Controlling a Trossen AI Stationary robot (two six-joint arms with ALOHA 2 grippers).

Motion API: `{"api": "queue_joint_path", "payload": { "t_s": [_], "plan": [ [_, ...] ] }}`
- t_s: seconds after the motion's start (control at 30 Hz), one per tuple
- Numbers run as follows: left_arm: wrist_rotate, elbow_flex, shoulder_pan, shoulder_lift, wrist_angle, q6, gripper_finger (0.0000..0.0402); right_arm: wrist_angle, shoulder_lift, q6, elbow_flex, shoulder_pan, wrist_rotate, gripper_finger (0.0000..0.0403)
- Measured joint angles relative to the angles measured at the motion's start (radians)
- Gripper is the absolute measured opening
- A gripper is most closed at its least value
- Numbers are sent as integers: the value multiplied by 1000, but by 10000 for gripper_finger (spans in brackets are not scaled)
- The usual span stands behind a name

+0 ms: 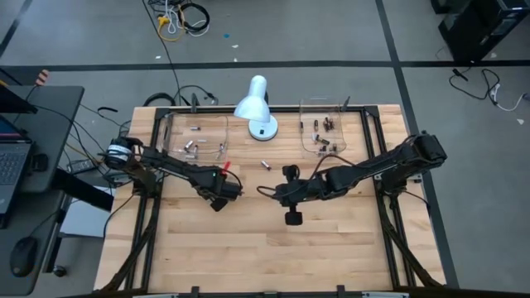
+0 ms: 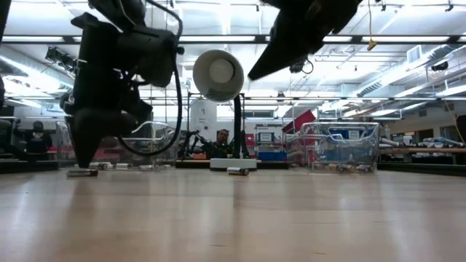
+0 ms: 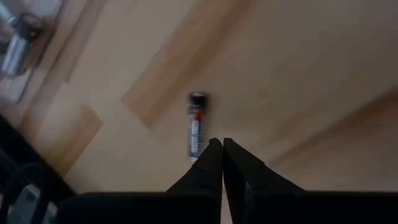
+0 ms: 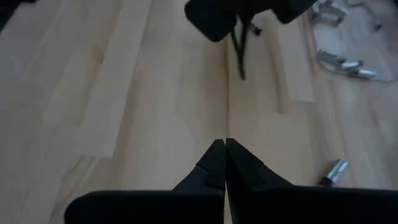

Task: Sort batteries
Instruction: Put the silver battery in the transparent bin

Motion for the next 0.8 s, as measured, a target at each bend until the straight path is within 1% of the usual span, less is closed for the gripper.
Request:
{"api": "queue_joint_path", "payload": {
  "t_s": [0.13,0.23,0.4,0.47,0.57,0.73,0.8],
  "plan": [
    [-9,16,-30,-1,18,-7,12,-26,-54,-14,0,0,1,0],
    [-39,27,-43,-1,8,-38,12,-26,-83,-11,0,3,2,0],
    [-65,71,-46,-3,-99,-131,19,-25,-93,-3,0,9,3,0],
    [-84,77,-46,-3,-121,-130,31,-25,-93,5,0,9,3,0],
    [-98,74,-45,-3,-111,-83,60,-25,-93,8,0,9,3,0],
    [-122,20,-45,-3,-80,-1,118,-26,-93,34,0,9,3,0],
    [-137,-14,-45,-3,-55,25,134,-27,-93,42,0,9,3,0]
  ]
}}
